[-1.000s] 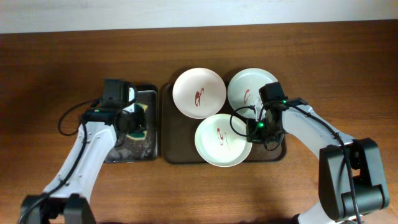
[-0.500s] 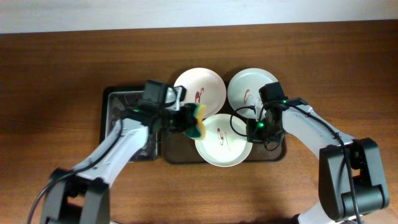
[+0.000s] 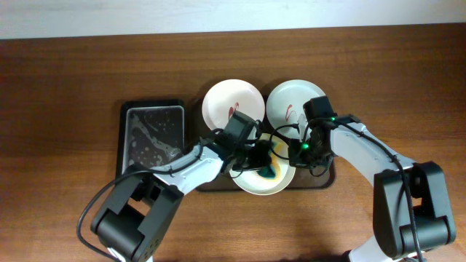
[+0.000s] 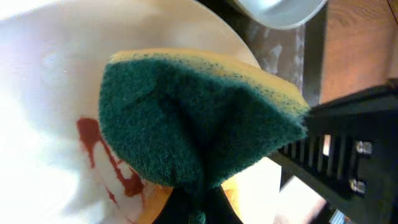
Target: Clean dirty plates on tray and stack at the side
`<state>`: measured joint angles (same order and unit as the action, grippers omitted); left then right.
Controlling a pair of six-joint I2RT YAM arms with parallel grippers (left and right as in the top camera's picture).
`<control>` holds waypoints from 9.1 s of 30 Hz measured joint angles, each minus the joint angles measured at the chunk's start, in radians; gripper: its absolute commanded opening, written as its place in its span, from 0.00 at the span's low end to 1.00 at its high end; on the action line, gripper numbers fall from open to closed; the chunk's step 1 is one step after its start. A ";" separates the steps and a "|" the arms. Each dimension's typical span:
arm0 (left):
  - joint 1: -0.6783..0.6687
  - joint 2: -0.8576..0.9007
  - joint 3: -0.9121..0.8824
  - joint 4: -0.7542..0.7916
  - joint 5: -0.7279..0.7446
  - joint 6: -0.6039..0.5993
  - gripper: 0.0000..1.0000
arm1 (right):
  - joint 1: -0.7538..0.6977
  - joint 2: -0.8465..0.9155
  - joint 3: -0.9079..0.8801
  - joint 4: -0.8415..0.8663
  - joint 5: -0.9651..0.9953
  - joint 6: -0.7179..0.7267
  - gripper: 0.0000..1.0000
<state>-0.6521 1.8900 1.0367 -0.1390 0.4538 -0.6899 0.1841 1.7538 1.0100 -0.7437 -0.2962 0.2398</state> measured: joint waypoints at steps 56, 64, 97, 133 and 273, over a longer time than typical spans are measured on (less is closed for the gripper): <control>0.549 -0.083 0.098 -0.607 -0.520 0.474 0.75 | 0.145 -0.397 -0.017 0.013 0.506 -0.035 0.04; 0.549 -0.063 0.080 -0.510 -0.526 0.478 0.04 | 0.454 -0.398 -0.016 0.094 0.940 -0.053 0.04; 0.548 -0.074 0.105 -0.600 -0.587 0.484 0.95 | 0.459 -0.398 -0.016 0.106 1.014 -0.056 0.04; 0.549 -0.035 0.183 -0.685 -0.474 0.484 0.87 | 0.404 -0.402 0.106 0.042 1.178 0.019 0.04; 0.494 -0.433 0.100 -0.470 -0.796 0.485 0.00 | 0.133 0.411 0.564 -0.304 -0.015 -0.169 0.09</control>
<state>-0.1577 1.4574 1.1362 -0.6086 -0.3424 -0.2047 0.3168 2.1647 1.5742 -1.0481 -0.3115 0.0711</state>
